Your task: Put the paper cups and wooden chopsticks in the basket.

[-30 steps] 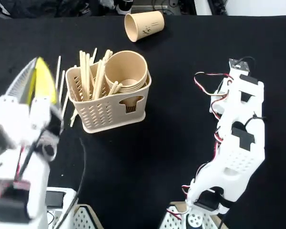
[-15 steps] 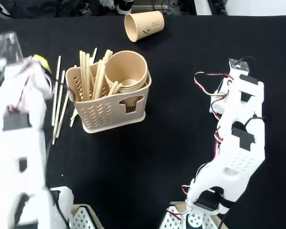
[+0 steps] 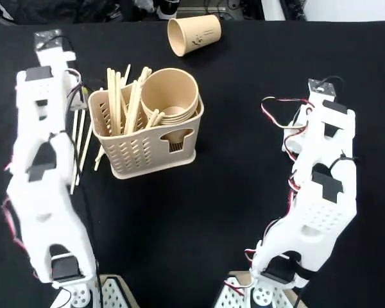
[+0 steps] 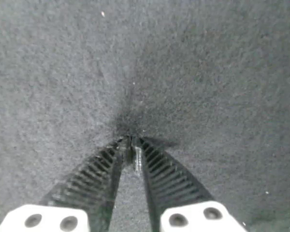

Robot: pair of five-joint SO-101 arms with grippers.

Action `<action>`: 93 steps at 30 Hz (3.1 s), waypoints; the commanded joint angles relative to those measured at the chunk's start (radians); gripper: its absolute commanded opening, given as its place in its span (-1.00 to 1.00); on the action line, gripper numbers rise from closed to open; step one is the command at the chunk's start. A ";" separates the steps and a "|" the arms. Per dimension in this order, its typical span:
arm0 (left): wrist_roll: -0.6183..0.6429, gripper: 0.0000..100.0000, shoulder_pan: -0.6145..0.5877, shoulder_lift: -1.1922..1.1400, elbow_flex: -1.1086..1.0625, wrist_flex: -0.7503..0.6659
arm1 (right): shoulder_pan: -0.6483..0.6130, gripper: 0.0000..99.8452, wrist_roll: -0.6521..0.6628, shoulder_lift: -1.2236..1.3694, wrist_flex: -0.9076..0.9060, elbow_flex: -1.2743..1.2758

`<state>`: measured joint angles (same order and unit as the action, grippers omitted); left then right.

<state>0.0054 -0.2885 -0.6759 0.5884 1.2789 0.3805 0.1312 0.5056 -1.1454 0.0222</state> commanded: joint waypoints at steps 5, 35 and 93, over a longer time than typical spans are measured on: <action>-0.017 -0.69 -0.065 -0.483 0.843 0.330 | 0.002 -0.98 0.008 -0.024 0.003 0.002; 0.078 -0.94 -0.058 -0.137 0.716 0.493 | 0.002 -0.98 0.005 -0.024 0.011 -0.002; -0.224 -0.72 -0.186 -0.690 1.015 0.446 | 0.000 -0.98 0.008 -0.024 0.005 -0.001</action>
<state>-0.2079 -0.4572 -1.2820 1.4615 1.7131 0.3805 0.1312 0.5056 -1.1454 0.0222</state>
